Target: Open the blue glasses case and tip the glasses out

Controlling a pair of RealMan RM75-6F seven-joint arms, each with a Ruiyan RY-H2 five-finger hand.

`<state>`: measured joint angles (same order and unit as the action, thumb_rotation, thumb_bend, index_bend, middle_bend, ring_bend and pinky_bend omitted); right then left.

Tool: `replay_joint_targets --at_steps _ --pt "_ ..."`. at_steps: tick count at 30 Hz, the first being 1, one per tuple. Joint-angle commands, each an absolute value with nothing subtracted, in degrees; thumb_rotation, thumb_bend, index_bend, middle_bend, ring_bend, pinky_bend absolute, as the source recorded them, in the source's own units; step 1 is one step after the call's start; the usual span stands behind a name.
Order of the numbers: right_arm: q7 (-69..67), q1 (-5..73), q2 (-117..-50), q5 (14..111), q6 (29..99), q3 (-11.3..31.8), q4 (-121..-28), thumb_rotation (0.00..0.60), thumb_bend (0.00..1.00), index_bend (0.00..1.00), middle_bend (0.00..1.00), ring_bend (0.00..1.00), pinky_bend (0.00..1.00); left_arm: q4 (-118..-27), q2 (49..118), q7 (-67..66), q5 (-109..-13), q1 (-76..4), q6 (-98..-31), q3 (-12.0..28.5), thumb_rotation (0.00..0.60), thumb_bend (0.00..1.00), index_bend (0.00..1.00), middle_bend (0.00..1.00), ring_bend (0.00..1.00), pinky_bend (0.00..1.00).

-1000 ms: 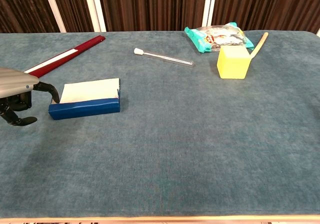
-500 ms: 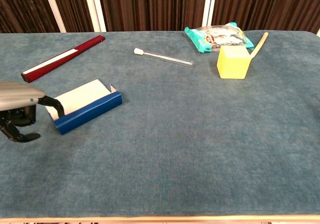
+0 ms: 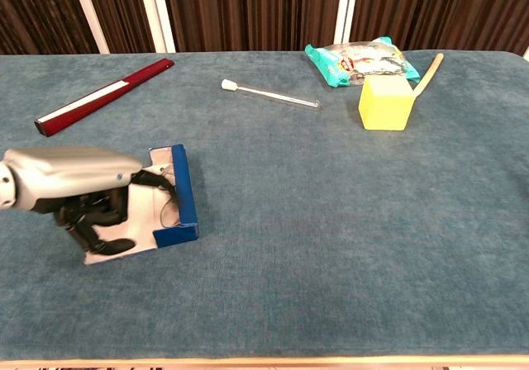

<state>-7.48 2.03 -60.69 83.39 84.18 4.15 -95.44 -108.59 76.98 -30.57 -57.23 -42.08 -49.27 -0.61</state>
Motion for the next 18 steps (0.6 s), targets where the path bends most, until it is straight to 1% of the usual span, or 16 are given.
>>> replay_joint_targets --at_steps 1,5,9,12,15,18 --pt "-7.6 2.1 -60.7 83.4 84.1 4.2 -95.4 0.600 0.18 0.00 0.00 0.00 0.19 -108.0 77.7 -28.8 -58.2 -41.9 -50.6 0.9 0.600 0.36 0.12 0.95 0.83 0.94" --pt "-7.6 2.1 -60.7 83.3 83.9 4.2 -95.4 0.600 0.18 0.00 0.00 0.00 0.19 -106.5 77.7 -27.9 -57.2 -43.0 -50.6 2.9 0.600 0.36 0.10 0.95 0.83 0.94" --pt "-7.5 2.1 -60.7 83.1 83.9 4.2 -95.4 0.600 0.18 0.00 0.00 0.00 0.19 -103.0 78.5 -29.3 -53.9 -45.6 -49.4 5.0 0.600 0.36 0.09 0.96 0.84 0.94" --pt "-7.4 2.2 -60.7 83.1 83.9 4.2 -95.5 0.600 0.18 0.00 0.00 0.00 0.19 -100.6 79.0 -32.0 -50.3 -47.9 -47.9 5.3 0.600 0.36 0.09 0.96 0.84 0.94" --pt "-7.4 2.2 -60.7 83.1 83.9 4.2 -95.4 0.600 0.18 0.00 0.00 0.00 0.19 -98.8 79.4 -36.7 -43.8 -51.2 -46.1 4.7 0.600 0.36 0.09 0.96 0.84 0.94" --pt "-7.4 2.2 -60.7 83.1 83.9 4.2 -95.4 0.600 0.18 0.00 0.00 0.00 0.19 -98.0 80.1 -39.8 -39.0 -53.6 -46.1 4.2 0.600 0.36 0.09 0.97 0.84 0.94"
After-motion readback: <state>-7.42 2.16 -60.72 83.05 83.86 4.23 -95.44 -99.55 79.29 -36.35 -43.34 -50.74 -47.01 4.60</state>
